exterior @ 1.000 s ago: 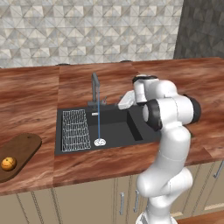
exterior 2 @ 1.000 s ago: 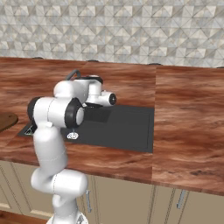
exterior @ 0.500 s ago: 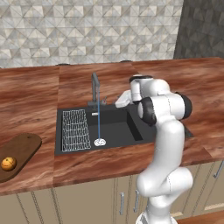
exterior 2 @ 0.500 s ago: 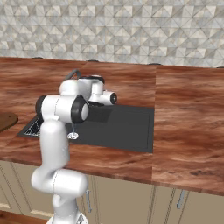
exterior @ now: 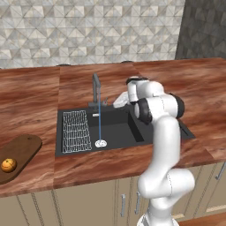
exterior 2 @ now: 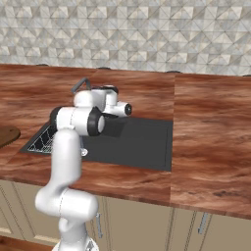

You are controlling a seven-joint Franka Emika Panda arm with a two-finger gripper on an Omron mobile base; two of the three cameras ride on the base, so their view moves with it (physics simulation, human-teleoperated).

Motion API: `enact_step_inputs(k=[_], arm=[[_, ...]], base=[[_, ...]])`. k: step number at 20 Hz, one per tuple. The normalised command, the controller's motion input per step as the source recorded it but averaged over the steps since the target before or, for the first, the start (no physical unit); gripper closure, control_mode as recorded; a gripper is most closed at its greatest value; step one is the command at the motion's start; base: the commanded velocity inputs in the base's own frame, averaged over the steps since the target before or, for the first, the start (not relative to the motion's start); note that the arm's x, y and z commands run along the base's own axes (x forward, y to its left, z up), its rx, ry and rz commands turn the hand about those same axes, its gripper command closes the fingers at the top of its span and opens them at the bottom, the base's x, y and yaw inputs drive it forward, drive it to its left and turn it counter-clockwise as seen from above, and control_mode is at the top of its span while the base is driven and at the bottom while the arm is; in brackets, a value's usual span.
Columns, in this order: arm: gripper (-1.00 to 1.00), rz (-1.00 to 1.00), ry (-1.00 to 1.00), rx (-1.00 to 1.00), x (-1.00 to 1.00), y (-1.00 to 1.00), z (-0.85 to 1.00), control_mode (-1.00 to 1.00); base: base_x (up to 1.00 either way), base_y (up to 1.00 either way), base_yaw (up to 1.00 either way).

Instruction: Pick the orange from the sink and place it on the cutting board to airdry. Then turn off the sink faucet.

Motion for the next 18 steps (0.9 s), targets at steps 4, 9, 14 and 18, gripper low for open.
enact_step_inputs(k=[4,9,14,18], arm=[[-1.00,0.02,0.00,0.01,0.41,0.01,-0.12,-1.00],[-1.00,0.05,0.00,0.02,0.32,0.07,-0.07,-1.00],[-1.00,0.06,0.00,0.00,0.30,0.22,-0.11,-1.00],[-1.00,0.05,0.00,0.00,0.33,0.15,-0.22,-1.00]], base=[[0.00,0.00,0.00],[0.00,0.00,0.00],[0.00,0.00,0.00],[0.00,0.00,0.00]])
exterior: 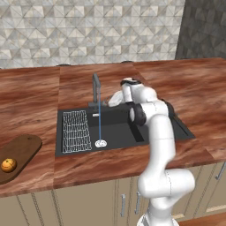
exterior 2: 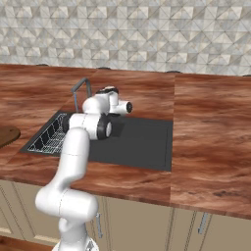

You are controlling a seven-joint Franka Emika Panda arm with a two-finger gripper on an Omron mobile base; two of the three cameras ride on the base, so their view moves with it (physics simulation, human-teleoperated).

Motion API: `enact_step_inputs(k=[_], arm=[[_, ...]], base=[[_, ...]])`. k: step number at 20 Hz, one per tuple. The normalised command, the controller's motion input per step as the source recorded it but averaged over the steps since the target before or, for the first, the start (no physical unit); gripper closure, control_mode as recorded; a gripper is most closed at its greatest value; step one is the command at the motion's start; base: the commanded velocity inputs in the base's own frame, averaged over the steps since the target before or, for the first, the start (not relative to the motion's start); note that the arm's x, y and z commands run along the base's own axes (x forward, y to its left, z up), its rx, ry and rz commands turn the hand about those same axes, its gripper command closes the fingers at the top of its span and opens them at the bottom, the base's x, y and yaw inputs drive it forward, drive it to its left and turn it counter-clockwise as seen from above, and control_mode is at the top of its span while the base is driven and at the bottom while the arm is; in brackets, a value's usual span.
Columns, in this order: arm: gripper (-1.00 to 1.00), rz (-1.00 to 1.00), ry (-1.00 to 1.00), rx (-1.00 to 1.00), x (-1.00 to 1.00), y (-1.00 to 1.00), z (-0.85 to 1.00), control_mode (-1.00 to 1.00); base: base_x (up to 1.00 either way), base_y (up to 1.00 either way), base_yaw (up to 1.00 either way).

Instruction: Pick the orange from the sink and place it on the cutting board to airdry. Then turn off the sink faucet.

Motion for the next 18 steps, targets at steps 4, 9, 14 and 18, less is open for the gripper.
enact_step_inputs(k=[4,9,14,18], arm=[[-1.00,0.04,0.00,0.00,0.28,0.01,-0.24,-1.00],[-1.00,0.03,0.00,0.00,0.36,0.02,-0.20,-1.00],[-1.00,0.08,0.00,0.03,0.45,0.24,0.04,-1.00],[-1.00,0.11,0.00,0.05,0.64,0.37,0.34,-1.00]], base=[[0.00,0.00,0.00],[0.00,0.00,0.00],[0.00,0.00,0.00],[0.00,0.00,0.00]])
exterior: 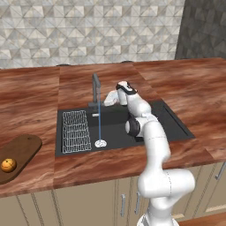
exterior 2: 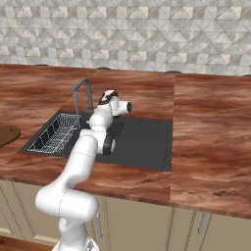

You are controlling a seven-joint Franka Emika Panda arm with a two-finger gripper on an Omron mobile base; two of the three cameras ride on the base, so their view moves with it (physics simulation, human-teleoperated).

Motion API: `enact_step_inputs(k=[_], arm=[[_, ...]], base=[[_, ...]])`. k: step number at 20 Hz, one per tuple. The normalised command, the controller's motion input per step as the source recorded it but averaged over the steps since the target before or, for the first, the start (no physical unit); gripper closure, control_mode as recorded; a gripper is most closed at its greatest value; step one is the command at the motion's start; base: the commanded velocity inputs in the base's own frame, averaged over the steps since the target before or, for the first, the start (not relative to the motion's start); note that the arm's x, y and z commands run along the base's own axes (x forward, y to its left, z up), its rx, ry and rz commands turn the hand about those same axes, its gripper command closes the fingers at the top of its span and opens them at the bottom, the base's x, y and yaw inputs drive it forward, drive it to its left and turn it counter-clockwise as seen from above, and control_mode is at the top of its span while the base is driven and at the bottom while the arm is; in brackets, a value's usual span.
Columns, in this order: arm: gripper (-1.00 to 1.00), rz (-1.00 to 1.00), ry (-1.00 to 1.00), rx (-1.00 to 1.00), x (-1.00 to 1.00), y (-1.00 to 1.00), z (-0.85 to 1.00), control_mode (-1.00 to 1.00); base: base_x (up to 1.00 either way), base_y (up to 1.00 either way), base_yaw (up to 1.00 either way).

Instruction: Pick the orange from the sink and place it on the cutting board to airdry. Then turn off the sink faucet.

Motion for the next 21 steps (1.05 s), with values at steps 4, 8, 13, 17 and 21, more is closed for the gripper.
enact_step_inputs(k=[4,8,13,17,21], arm=[[-1.00,0.11,0.05,0.00,0.76,0.77,0.36,-1.00],[-1.00,0.03,0.12,-0.08,0.76,0.98,0.31,-1.00],[-1.00,0.03,0.21,-0.08,0.78,0.86,0.27,-1.00],[-1.00,0.06,0.33,-0.01,0.64,0.45,0.49,-1.00],[-1.00,0.00,0.29,-0.21,0.64,0.89,0.44,-1.00]], base=[[0.00,0.00,0.00],[0.00,0.00,0.00],[0.00,0.00,0.00],[0.00,0.00,0.00],[0.00,0.00,0.00]])
